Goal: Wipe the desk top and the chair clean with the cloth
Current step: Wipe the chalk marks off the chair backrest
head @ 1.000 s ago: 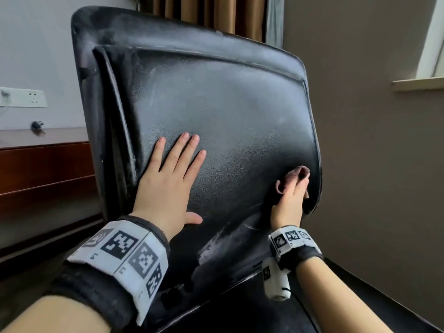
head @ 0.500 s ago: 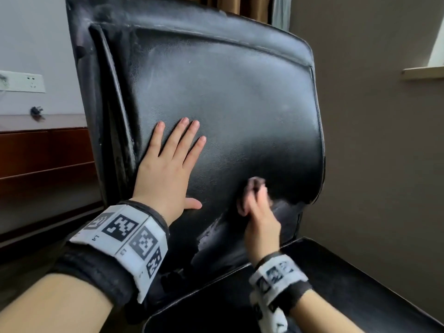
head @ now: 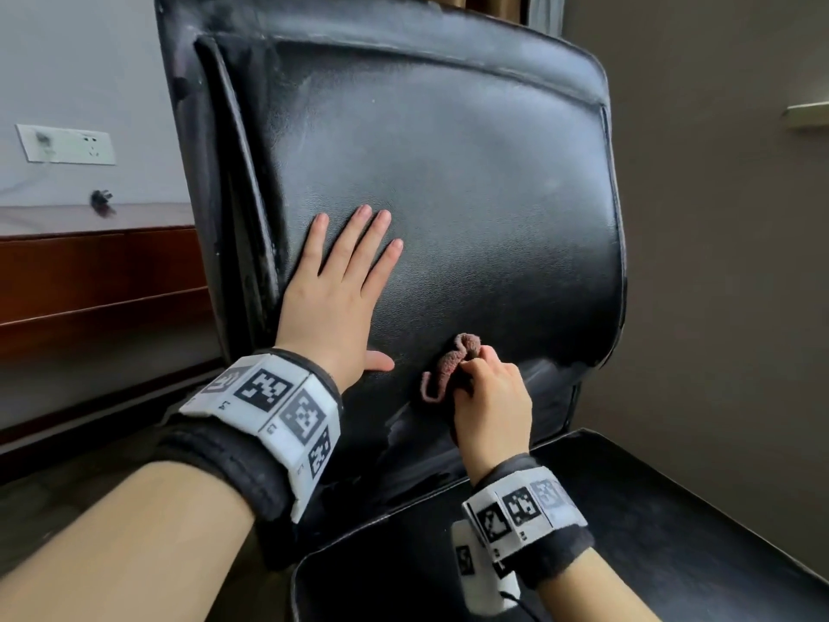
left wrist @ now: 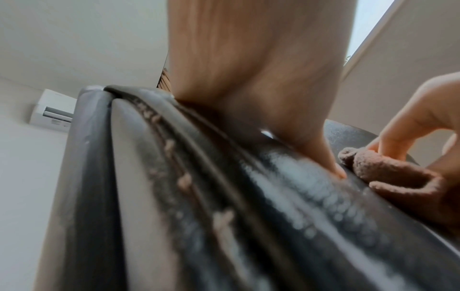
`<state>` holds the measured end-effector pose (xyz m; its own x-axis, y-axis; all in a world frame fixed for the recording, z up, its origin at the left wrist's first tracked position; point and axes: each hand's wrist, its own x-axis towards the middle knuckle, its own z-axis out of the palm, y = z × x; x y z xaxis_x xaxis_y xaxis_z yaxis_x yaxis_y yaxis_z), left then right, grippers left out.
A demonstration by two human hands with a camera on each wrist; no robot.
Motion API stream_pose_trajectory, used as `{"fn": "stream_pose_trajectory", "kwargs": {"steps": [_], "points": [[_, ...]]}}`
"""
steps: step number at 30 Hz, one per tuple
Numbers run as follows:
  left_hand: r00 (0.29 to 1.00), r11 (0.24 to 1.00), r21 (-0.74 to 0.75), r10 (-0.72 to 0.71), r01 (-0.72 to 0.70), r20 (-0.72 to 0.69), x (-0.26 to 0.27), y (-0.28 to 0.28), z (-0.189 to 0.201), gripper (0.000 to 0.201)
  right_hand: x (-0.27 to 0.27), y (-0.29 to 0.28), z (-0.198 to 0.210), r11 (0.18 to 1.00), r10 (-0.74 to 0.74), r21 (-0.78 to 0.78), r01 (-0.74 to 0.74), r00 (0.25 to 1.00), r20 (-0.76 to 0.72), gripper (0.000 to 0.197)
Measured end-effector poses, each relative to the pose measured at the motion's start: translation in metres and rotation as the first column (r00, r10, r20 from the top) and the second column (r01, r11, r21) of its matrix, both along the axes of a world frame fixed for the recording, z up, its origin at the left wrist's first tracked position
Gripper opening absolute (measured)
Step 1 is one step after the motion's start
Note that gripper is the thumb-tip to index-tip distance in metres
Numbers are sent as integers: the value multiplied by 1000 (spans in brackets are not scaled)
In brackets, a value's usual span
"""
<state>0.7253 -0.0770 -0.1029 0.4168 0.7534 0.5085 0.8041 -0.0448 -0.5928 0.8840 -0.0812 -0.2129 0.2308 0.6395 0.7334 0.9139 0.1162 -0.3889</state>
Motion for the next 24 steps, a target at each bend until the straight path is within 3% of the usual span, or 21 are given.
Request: {"fn": "stream_pose_trajectory", "kwargs": {"steps": [2,4,6,10,13,15,18,21,24], "points": [[1000,1000,2,-4,4,0,0,0,0,119,-6,-3,4,997,-29,-76,17,986,-164,8],[1000,1000,5,-5,5,-2,-1,0,0,119,-12,-11,10,986,-55,-166,17,973,-225,11],[1000,1000,11,-1,1,-3,0,1,-1,119,-20,-20,15,944,-71,-327,37,993,-91,18],[1000,1000,9,7,-7,-3,1,-1,-1,119,-42,-31,9,867,108,-494,-63,992,63,37],[1000,1000,9,2,-2,8,1,-2,-1,120,-51,-34,-5,868,178,-473,-153,984,9,33],[1000,1000,11,-5,5,12,1,-3,-1,120,-47,-29,-16,894,178,-383,-233,969,-174,22],[1000,1000,19,-13,12,5,-1,-2,0,119,-21,-11,-17,966,65,-211,-152,927,-370,15],[1000,1000,17,-17,17,9,0,-1,-1,119,-8,-8,-10,979,7,-186,-80,930,-367,28],[1000,999,34,-17,16,8,-1,1,-2,119,-38,-27,-12,926,331,-131,-353,929,-165,45]]}}
